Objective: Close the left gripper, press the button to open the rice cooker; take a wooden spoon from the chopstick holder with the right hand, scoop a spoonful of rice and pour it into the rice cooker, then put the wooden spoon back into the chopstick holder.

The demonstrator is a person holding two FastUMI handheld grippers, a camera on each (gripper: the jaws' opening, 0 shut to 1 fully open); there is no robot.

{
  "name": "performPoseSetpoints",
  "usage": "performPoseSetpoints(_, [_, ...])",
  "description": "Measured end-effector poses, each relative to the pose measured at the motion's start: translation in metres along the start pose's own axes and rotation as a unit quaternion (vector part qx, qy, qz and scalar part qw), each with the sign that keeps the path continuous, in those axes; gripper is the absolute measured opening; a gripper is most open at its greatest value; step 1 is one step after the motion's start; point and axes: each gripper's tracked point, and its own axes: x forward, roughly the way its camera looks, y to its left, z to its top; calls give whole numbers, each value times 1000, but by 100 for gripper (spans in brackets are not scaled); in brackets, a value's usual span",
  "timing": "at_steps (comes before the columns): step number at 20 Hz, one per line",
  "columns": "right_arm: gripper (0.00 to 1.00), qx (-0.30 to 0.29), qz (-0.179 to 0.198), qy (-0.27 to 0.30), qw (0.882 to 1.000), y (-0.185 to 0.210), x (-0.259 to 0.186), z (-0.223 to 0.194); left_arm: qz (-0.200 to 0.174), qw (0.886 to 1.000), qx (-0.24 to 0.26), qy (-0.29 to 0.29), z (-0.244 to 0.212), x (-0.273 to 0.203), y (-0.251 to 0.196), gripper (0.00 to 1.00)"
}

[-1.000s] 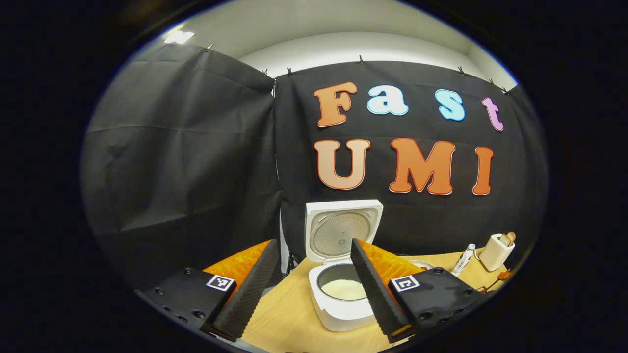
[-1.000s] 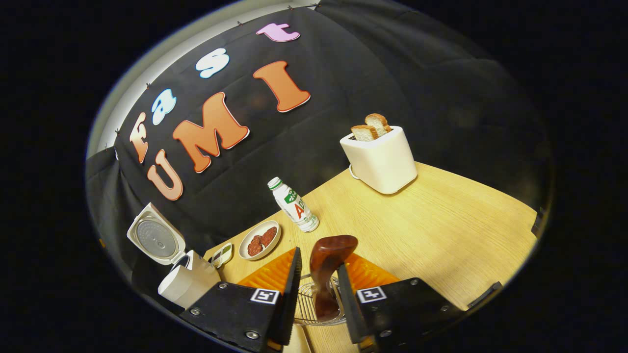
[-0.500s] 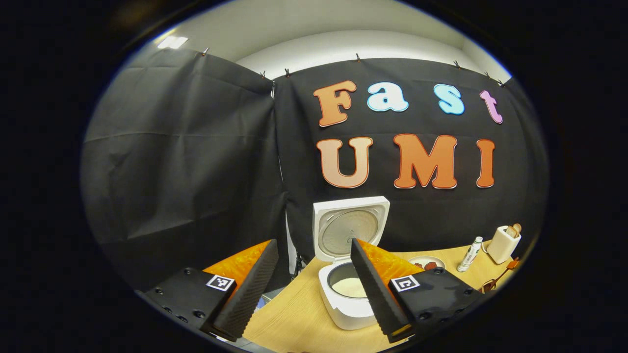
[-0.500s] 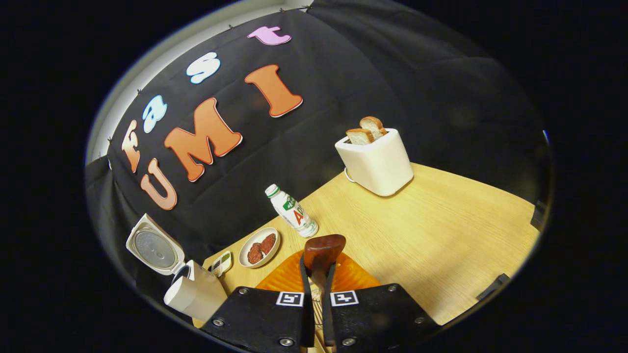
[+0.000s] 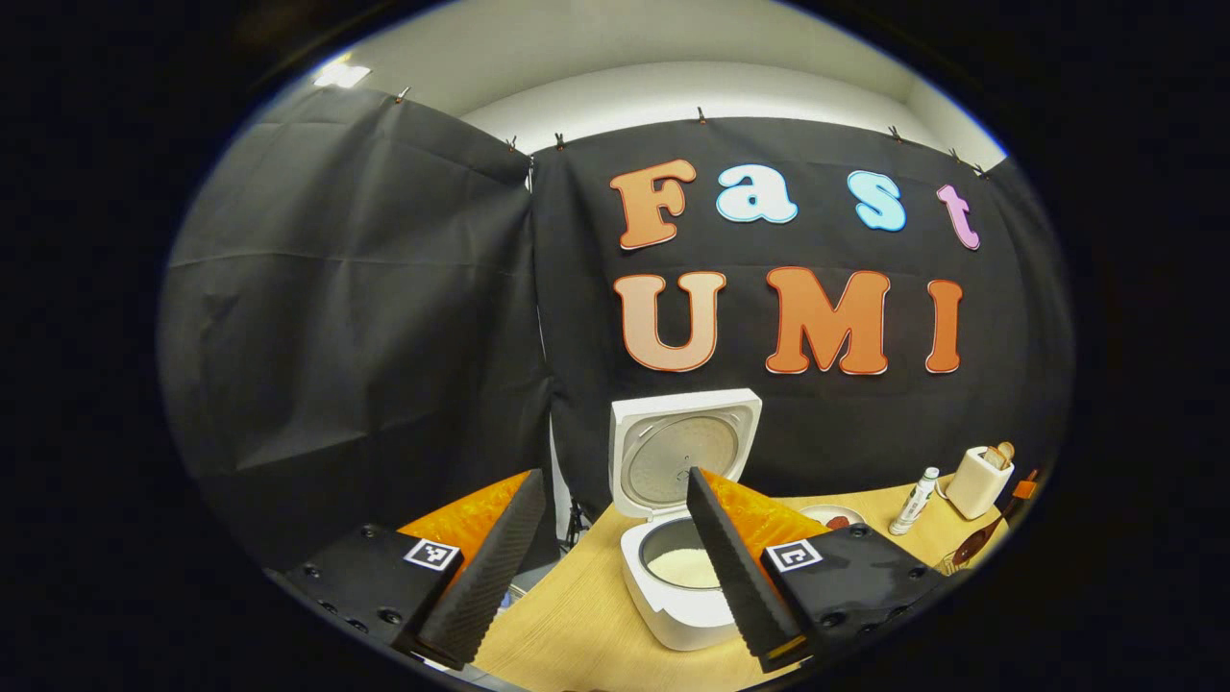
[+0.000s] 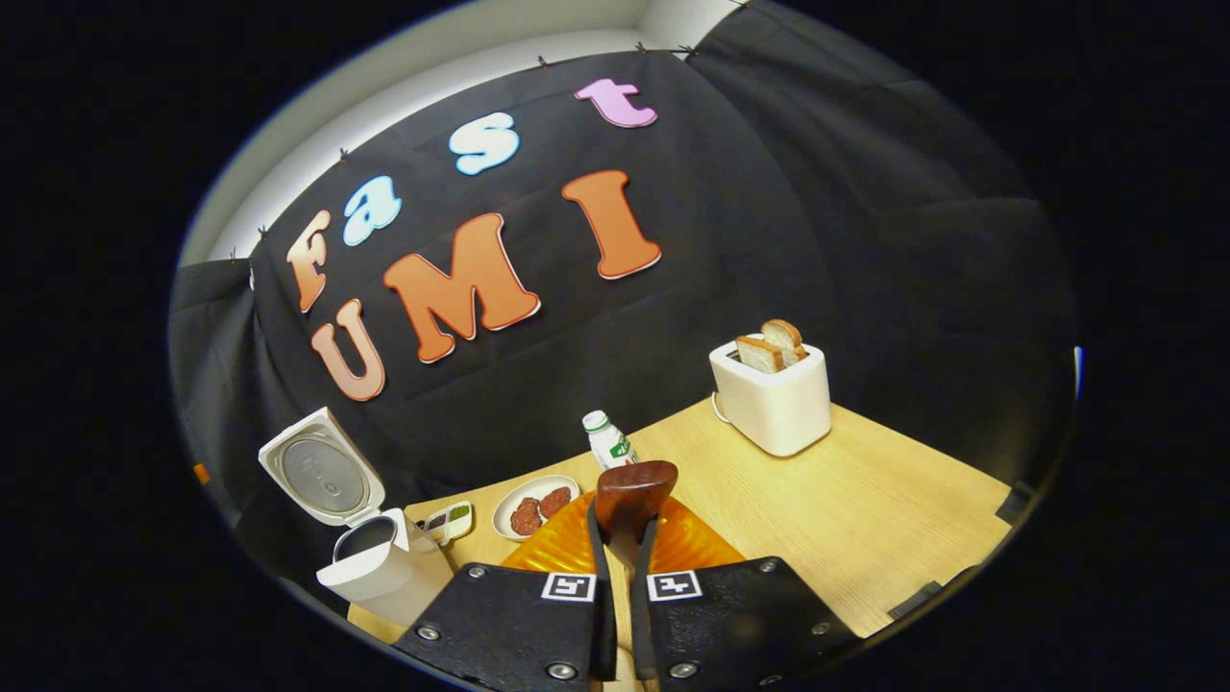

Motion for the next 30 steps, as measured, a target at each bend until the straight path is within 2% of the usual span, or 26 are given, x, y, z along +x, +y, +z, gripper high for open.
performPoseSetpoints(7, [6, -52, 25, -20, 998, 60, -49, 1, -24, 1000, 3, -2, -1, 8, 15, 100])
performPoseSetpoints(14, [6, -138, 33, -2, 990, 105, -75, -44, -48, 999, 9, -4, -4, 11, 23, 100])
performPoseSetpoints(19, [5, -211, 40, 11, 977, 125, -74, -83, -53, 999, 9, -6, -5, 11, 31, 100])
performPoseSetpoints(23, [5, -308, 49, 22, 950, 130, -65, -118, -53, 998, 20, 3, -10, 13, 34, 100])
performPoseSetpoints(25, [6, -331, 55, 28, 942, 129, -65, -134, -53, 998, 22, 5, -13, 12, 35, 100])
performPoseSetpoints(27, [6, -338, 53, 44, 939, 121, -57, -150, -53, 998, 26, 9, -17, 12, 36, 100])
performPoseSetpoints(29, [6, -329, 47, 70, 941, 109, -53, -170, -53, 998, 30, 12, -20, 13, 36, 100])
performPoseSetpoints(30, [6, -326, 50, 59, 942, 110, -54, -170, -51, 998, 32, 14, -20, 14, 37, 100])
